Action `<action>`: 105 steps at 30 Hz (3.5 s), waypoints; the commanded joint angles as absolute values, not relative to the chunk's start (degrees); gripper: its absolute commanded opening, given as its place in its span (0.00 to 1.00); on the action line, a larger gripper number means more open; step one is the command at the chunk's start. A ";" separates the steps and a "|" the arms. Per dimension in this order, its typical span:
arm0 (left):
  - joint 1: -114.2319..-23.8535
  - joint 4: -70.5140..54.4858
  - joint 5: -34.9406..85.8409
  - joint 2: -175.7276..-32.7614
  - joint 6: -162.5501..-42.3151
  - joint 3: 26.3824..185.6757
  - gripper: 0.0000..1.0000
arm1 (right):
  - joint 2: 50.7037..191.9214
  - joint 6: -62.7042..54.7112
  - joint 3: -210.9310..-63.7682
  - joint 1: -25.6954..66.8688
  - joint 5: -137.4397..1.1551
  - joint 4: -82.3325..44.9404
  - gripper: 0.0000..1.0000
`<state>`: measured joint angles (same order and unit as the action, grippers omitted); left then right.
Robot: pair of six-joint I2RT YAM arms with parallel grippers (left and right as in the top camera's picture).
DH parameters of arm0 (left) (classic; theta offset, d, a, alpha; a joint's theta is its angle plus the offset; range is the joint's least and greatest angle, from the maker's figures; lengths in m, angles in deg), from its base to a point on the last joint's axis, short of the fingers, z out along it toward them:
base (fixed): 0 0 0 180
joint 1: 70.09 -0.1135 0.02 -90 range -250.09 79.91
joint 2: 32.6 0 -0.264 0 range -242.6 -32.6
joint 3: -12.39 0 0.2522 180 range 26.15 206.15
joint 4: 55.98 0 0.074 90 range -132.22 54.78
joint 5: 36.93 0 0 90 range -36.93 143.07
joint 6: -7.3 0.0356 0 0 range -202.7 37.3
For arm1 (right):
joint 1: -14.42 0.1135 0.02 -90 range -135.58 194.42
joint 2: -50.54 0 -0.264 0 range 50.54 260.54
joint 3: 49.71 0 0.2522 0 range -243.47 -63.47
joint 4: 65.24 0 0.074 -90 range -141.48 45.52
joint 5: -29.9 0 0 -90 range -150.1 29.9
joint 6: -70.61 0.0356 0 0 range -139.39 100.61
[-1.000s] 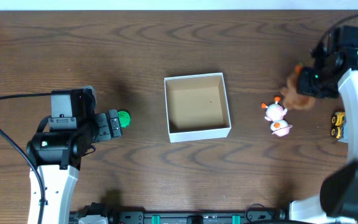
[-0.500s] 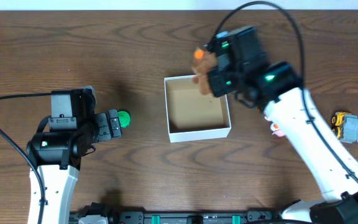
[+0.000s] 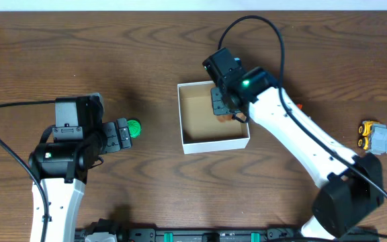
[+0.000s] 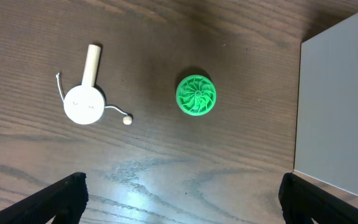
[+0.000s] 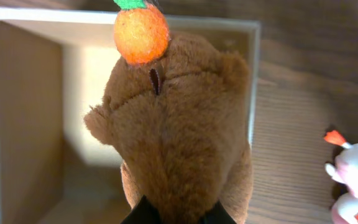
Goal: Pack container
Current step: 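Carry the bear into the white box and open the right gripper, then move the right gripper to the yellow-grey toy truck and grasp it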
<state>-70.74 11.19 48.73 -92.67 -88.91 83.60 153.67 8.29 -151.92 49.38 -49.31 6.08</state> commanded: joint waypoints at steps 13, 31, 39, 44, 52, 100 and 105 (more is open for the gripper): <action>-71.00 11.34 48.53 -92.82 -89.46 84.57 0.98 | 163.11 10.41 -152.27 48.12 -48.68 3.11 0.28; -71.00 11.34 48.53 -92.82 -89.46 84.57 0.98 | 160.01 2.69 -157.97 47.42 -48.68 4.51 0.69; -71.00 11.34 48.53 -92.82 -89.46 84.57 0.98 | 148.84 5.10 -166.43 38.63 -44.92 12.20 0.84; -71.00 11.34 48.53 -92.82 -89.46 84.57 0.98 | 143.60 8.02 -166.43 23.05 -45.60 18.97 0.99; -71.00 11.32 48.53 -92.82 -89.46 84.57 0.98 | 143.57 -2.79 -160.75 -3.25 -51.37 21.16 0.99; -71.00 11.30 48.53 -92.82 -89.46 84.57 0.98 | 152.58 -22.05 -129.84 -23.31 -66.62 -10.58 0.63; -71.00 11.30 48.53 -92.82 -89.46 84.57 0.98 | 152.56 -21.57 -129.84 -23.31 -66.65 -10.58 0.59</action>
